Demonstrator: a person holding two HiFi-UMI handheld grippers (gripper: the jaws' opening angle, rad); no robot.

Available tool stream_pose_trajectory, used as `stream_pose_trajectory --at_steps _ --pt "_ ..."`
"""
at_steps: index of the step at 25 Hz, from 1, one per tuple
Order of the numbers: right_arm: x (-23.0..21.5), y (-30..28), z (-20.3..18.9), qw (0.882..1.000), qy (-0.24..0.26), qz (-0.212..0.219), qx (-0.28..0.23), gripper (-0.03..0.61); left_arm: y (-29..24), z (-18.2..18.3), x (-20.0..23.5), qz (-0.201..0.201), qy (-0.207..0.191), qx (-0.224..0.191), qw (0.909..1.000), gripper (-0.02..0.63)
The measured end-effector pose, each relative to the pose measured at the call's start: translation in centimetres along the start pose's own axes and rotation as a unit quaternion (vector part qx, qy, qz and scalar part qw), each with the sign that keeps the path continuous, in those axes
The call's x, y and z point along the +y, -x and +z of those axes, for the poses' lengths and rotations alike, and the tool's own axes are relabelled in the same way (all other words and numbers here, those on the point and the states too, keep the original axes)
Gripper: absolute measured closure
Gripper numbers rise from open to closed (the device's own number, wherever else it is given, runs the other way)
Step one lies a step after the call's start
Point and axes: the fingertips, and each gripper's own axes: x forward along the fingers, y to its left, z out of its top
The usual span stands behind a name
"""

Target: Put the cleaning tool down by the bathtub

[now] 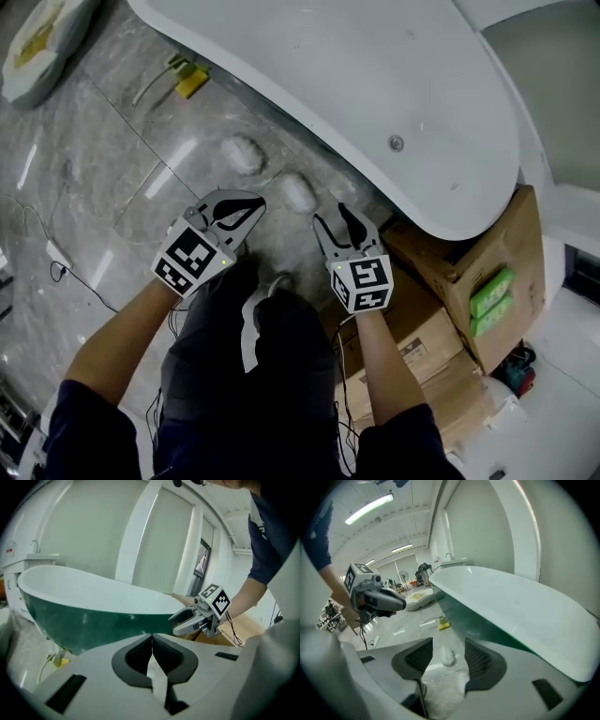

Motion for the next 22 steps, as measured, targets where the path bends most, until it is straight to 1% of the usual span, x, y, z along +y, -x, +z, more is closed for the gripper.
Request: stream_pose_trajectory --at_steps 3,10,13,16,22 --pt "0.9 2.5 3.1 1.0 -0.007 -0.003 -0.017 0.359 2.5 2.3 -1.2 0.008 0.0 -0.008 0.9999 0.583" --pt "3.3 8.5 9.8 0.999 -0.002 0.003 -0.046 0.365 7.7 8.0 -3.8 0.019 0.01 -0.032 0.9993 0.581" --pt "4.0 11.2 12.9 0.998 0.003 0.006 -0.056 0.365 9.4 11.6 -4.6 0.029 0.018 -0.051 0.9981 0.581" --pt "4.8 13.8 15.8 0.998 0.005 0.007 -0.069 0.37 11.6 14.9 -5.3 0.04 0.018 -0.073 0.9964 0.582" --pt "6.4 18.5 20.8 0.995 0.013 0.008 -0.102 0.374 15.5 20.1 -7.0 0.059 0.018 -0.109 0.9922 0.583"
